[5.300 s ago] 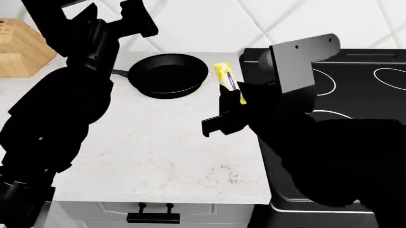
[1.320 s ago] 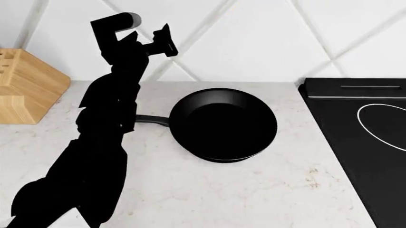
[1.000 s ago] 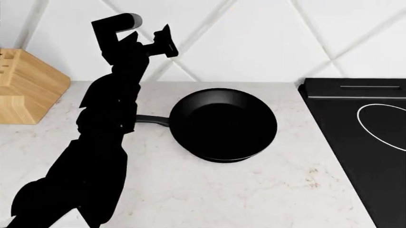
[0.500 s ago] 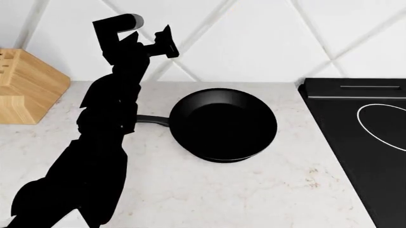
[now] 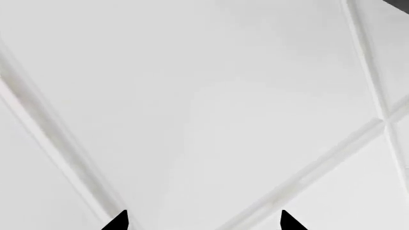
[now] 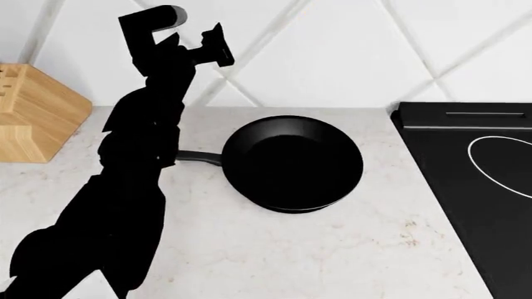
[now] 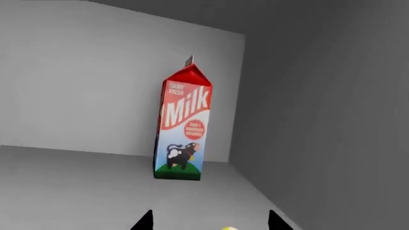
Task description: Pick the honey bottle and bar from the counter and place them in the cabinets closest to them.
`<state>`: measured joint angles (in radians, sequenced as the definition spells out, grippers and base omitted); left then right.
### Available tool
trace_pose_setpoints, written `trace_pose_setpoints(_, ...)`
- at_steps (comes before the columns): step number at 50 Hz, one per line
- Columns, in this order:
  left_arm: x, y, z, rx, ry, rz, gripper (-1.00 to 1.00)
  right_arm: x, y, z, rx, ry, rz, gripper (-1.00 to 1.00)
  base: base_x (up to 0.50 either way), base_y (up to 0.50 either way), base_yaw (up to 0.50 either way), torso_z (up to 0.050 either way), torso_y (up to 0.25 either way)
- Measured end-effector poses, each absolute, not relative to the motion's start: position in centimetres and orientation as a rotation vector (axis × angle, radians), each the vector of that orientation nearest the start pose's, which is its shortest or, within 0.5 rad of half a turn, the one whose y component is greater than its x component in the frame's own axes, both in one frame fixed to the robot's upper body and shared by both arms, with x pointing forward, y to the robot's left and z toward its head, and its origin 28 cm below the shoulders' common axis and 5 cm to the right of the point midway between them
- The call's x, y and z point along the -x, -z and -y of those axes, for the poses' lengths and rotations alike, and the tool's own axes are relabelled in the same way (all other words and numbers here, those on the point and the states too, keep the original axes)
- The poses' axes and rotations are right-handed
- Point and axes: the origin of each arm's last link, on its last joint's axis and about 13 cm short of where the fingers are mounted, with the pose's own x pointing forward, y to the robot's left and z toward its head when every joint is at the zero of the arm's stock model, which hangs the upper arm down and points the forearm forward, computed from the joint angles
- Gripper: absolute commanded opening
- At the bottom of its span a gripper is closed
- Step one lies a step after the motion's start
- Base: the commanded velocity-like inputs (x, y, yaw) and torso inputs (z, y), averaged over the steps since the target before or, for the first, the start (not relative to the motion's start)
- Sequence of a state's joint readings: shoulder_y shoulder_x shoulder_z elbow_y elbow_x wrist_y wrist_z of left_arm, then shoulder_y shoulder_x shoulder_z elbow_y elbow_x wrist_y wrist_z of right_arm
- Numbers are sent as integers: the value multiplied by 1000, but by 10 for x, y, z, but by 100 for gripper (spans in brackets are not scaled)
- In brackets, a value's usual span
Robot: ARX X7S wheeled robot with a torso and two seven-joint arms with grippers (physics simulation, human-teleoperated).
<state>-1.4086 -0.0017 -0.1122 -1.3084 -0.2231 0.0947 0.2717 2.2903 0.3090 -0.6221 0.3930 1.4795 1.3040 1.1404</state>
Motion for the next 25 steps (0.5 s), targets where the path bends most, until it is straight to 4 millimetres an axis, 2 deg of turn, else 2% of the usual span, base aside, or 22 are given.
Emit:
trace_pose_setpoints(11, -442, -251, -203, 299, 245, 268, 100, -193, -551, 68, 199, 222, 296, 100, 0, 0, 0, 0, 0)
trace_pose_setpoints(25, -438, -260, -203, 284, 246, 277, 100, -167, -553, 59, 224, 222, 407, 100, 0, 0, 0, 0, 0)
